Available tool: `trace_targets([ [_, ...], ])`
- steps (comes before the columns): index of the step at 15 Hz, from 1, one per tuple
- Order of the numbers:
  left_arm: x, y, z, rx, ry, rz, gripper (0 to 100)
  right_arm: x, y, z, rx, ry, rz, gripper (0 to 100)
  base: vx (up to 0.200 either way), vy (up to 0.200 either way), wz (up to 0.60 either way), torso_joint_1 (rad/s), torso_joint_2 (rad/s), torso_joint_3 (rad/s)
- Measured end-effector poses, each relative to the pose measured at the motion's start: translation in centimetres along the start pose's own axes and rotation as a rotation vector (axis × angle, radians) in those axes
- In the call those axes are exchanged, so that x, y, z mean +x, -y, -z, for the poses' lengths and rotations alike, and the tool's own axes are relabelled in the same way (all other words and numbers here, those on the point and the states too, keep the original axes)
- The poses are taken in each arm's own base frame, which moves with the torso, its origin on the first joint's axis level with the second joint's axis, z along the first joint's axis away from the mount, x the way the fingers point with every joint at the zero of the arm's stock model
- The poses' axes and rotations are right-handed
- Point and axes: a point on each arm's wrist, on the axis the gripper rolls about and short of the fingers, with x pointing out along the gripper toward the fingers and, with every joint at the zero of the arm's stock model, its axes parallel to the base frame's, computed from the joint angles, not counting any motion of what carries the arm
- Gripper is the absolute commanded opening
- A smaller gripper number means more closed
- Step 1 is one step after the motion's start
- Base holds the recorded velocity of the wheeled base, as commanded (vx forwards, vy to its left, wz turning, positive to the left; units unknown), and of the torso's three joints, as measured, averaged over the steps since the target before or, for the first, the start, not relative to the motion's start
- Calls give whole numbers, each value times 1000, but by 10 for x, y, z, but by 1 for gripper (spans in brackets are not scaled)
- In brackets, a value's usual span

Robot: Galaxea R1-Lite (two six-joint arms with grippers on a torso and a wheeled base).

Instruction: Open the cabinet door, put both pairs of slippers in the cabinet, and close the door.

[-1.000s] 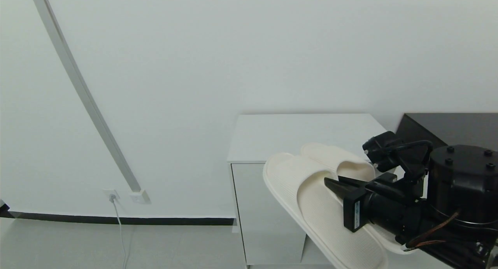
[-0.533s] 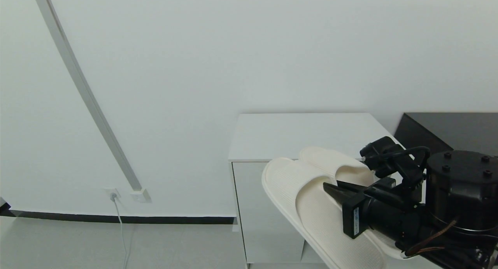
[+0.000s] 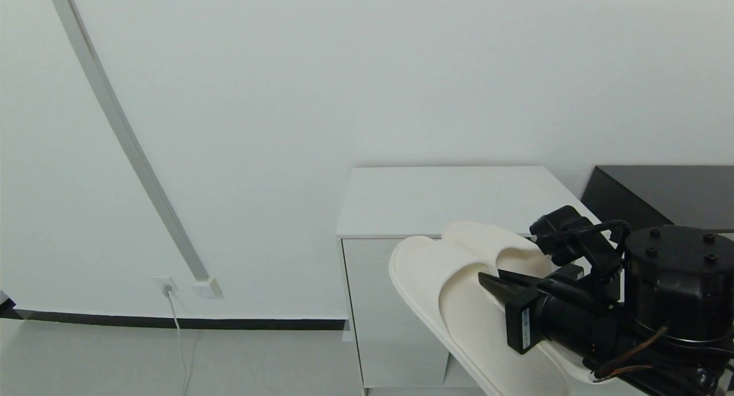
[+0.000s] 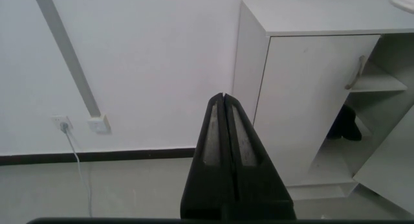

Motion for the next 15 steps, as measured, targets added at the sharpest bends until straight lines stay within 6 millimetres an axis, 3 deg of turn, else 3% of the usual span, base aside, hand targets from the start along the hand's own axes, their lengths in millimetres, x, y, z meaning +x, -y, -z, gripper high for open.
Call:
trace_targets([
  [2, 0, 0, 0, 0, 0, -1, 0, 0, 0, 1, -1, -4, 1, 0, 0, 0, 0, 0, 0, 0],
  [15, 0, 0, 0, 0, 0, 0, 0, 2, 0, 3, -3, -12, -1, 0, 0, -200, 0, 3, 3, 2],
])
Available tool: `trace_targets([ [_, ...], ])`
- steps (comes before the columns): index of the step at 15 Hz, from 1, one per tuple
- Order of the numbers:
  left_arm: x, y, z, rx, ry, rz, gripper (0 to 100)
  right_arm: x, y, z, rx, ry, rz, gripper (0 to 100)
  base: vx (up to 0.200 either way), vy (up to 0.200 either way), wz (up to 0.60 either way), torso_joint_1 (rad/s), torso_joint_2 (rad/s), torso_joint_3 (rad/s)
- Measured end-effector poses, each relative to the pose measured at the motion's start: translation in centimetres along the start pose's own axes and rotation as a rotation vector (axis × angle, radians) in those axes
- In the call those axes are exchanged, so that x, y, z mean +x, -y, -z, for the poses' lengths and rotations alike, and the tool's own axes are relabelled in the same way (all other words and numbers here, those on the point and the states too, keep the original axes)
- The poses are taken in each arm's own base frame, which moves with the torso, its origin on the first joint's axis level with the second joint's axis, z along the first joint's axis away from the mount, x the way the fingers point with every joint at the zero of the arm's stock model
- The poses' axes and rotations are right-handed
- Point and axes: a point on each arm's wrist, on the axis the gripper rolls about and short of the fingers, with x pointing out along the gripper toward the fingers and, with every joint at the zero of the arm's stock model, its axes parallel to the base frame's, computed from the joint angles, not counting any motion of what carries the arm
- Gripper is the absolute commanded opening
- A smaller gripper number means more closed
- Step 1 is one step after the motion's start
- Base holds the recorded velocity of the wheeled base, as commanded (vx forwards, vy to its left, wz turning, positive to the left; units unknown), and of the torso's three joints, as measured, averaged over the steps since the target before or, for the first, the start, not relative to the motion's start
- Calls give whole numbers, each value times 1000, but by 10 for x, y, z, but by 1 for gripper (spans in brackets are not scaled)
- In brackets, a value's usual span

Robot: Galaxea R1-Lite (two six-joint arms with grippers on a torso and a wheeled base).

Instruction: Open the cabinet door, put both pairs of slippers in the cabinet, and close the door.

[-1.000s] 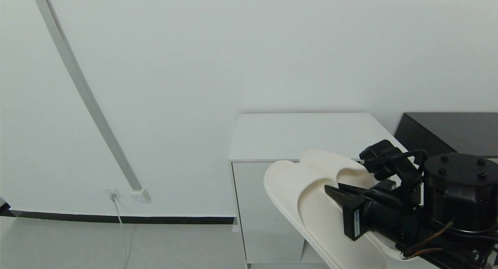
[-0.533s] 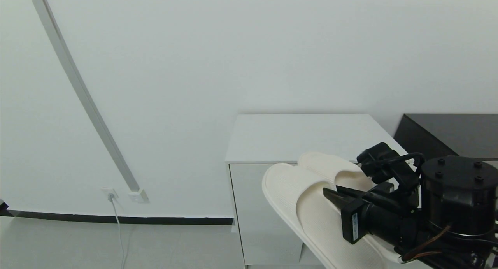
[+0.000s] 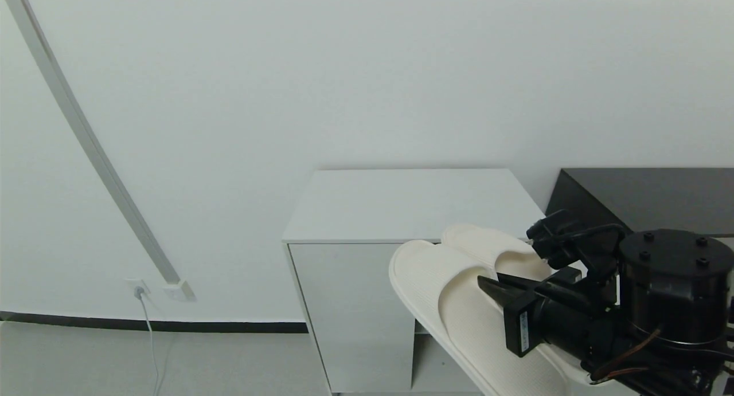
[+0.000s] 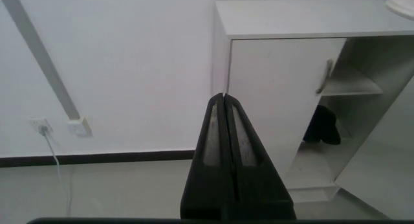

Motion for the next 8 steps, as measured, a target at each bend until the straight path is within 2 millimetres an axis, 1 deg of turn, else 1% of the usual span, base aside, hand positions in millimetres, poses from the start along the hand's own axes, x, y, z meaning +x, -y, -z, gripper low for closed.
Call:
trace_targets([
  [3, 0, 0, 0, 0, -1, 0, 0, 0, 0, 0, 0, 1, 2, 0, 0, -200, 0, 1, 5, 4],
  [8, 0, 0, 0, 1, 0, -1, 0, 0, 1, 0, 2, 3, 5, 0, 0, 0, 0, 0, 0, 0],
])
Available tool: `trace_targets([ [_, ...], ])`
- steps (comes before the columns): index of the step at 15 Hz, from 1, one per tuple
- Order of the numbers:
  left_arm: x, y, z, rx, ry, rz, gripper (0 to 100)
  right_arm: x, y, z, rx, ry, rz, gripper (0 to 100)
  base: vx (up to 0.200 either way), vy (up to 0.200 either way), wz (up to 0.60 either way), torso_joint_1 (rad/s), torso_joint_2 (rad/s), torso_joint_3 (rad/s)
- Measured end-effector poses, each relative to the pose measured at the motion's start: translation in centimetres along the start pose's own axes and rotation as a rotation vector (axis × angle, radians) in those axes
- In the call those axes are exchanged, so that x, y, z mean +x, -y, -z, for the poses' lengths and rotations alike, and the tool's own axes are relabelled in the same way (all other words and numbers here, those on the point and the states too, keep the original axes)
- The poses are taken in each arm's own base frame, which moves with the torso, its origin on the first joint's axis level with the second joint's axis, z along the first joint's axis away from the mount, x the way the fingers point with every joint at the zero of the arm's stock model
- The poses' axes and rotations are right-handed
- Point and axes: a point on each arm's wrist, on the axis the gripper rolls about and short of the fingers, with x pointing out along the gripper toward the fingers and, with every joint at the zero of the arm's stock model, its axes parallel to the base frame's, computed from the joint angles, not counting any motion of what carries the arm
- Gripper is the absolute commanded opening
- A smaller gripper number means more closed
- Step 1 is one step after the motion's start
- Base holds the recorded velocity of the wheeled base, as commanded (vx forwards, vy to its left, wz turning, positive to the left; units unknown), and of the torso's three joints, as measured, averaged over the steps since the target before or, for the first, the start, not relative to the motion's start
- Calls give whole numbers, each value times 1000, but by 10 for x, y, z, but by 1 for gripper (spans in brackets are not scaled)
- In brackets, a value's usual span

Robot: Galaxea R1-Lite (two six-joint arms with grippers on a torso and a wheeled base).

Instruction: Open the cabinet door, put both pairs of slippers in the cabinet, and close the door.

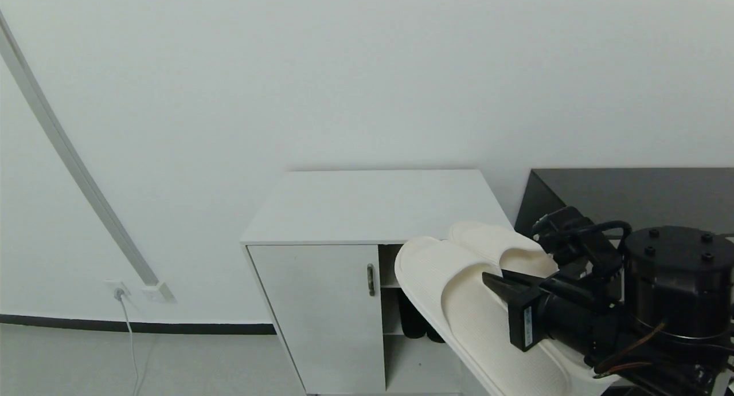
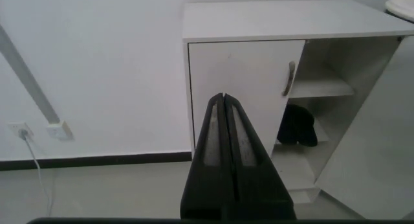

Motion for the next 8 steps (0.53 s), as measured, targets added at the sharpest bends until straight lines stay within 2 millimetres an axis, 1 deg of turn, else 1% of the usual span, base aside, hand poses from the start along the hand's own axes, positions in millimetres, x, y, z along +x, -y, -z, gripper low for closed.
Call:
trace_targets([
  [5, 0, 0, 0, 0, 0, 1, 0, 0, -1, 2, -3, -8, -8, 0, 0, 0, 0, 0, 0, 0],
  [8, 0, 0, 0, 2, 0, 0, 0, -1, 1, 7, -6, -26, -3, 0, 0, 0, 0, 0, 0, 0],
])
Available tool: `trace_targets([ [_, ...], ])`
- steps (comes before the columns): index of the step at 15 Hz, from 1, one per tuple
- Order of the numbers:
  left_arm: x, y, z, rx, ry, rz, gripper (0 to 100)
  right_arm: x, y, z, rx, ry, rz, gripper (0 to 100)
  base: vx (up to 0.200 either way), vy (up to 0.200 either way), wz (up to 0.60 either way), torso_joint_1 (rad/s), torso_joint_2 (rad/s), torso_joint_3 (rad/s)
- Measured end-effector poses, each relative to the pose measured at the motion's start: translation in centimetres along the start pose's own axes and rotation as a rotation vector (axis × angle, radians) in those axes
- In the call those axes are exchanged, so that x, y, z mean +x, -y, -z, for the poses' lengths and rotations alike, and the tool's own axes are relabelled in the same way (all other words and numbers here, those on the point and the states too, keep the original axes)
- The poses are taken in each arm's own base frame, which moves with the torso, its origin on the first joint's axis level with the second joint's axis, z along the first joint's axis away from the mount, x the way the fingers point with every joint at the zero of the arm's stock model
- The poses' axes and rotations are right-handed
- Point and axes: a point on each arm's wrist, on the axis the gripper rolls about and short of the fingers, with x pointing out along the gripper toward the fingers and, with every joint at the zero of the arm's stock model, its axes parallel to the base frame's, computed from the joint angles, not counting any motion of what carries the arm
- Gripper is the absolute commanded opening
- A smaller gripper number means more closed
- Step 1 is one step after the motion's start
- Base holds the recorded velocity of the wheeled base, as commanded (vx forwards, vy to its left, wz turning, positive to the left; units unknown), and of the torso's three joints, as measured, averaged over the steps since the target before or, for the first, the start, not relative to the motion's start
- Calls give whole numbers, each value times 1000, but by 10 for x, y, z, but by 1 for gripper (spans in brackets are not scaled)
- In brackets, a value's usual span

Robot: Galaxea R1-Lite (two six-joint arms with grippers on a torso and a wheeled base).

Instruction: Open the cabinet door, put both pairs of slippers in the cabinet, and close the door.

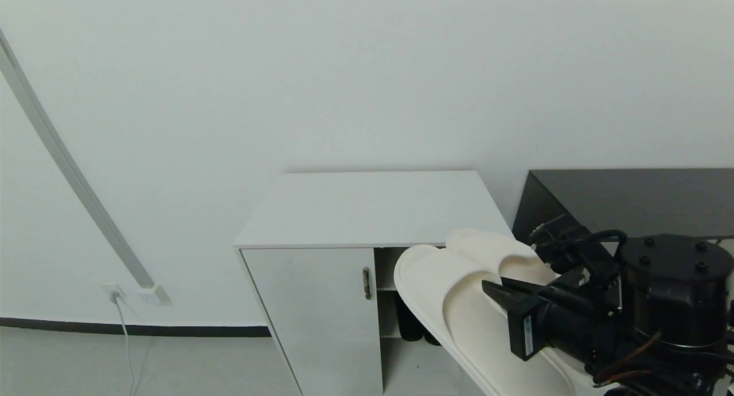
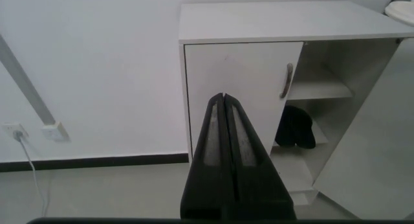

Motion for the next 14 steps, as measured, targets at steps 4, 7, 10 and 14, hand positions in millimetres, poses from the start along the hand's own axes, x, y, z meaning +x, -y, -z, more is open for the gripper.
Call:
trace_targets([
  [4, 0, 0, 0, 0, 0, 0, 0, 0, 4, 4, -27, -3, -13, 0, 0, 0, 0, 0, 0, 0],
  [7, 0, 0, 0, 0, 0, 1, 0, -1, 5, 8, -45, -15, -17, 0, -200, 0, 0, 2, 7, 2],
  [10, 0, 0, 0, -1, 1, 1, 0, -1, 5, 9, -47, -20, -20, 0, 0, 0, 0, 0, 0, 0],
  [14, 0, 0, 0, -1, -1, 0, 0, -2, 5, 10, -48, -23, -25, 0, 0, 0, -150, 2, 2, 1],
])
